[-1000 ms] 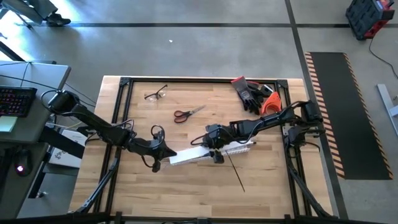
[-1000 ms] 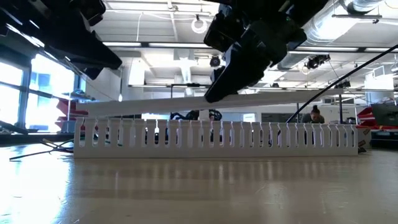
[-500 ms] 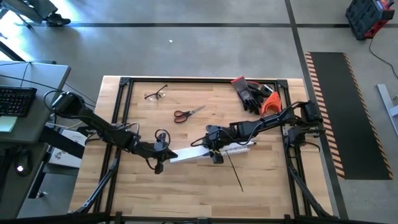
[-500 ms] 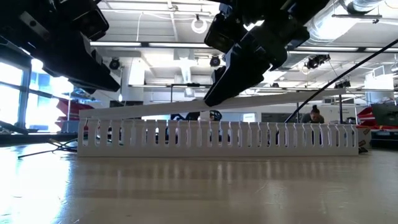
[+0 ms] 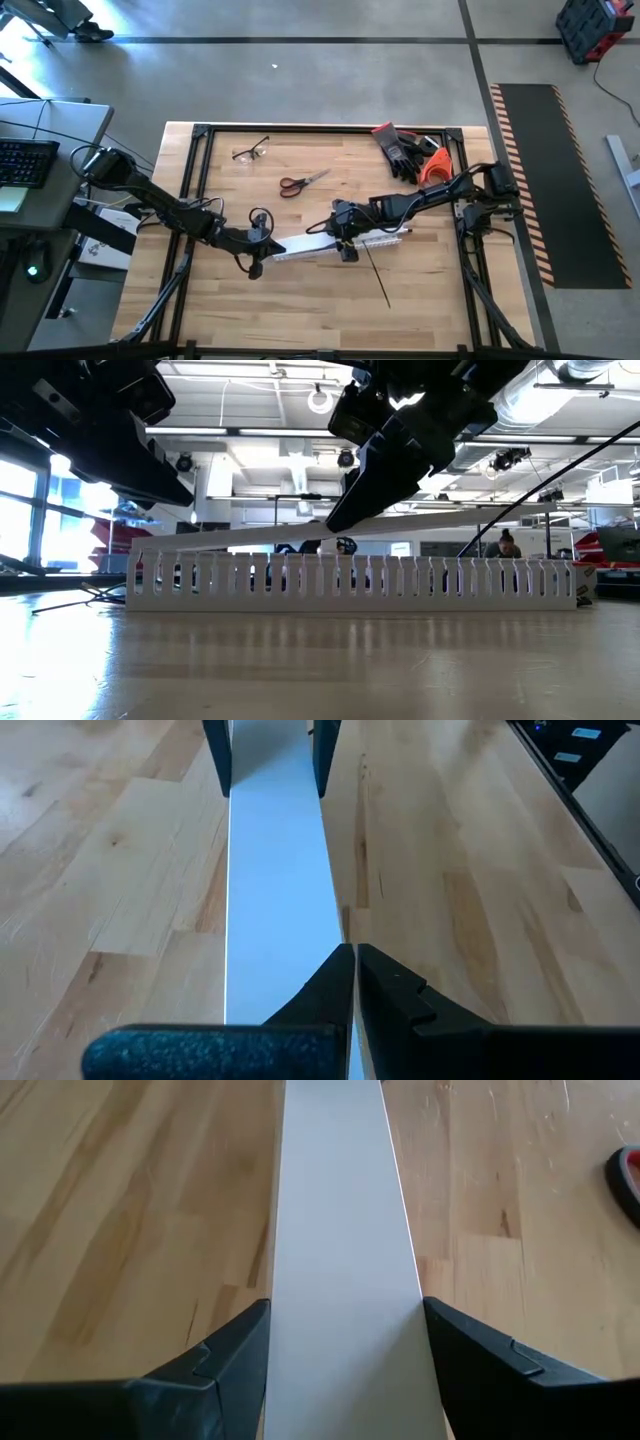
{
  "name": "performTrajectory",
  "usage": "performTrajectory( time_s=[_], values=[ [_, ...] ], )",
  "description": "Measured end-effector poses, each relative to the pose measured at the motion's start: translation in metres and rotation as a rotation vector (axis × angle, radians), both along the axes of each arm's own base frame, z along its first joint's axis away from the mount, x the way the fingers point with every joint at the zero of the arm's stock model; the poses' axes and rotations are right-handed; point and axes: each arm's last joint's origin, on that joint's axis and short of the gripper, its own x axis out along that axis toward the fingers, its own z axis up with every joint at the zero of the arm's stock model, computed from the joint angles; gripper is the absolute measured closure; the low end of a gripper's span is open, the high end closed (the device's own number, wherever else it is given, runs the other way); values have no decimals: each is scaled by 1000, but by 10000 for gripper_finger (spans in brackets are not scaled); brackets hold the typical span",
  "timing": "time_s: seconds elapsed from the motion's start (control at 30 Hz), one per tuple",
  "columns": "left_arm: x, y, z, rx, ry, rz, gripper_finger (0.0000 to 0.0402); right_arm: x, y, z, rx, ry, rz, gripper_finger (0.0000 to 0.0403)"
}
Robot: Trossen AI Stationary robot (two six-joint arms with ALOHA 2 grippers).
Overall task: Ziptie cables
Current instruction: Close the white cable duct lid
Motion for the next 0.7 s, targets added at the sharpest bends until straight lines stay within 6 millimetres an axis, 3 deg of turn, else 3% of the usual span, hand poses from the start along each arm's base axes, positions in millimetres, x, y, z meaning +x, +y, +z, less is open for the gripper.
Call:
performTrajectory(
  time_s=[0.7],
  values=[
    [1,-1,-7,9,33,4,402,0,1,1,63,2,7,190]
  ],
)
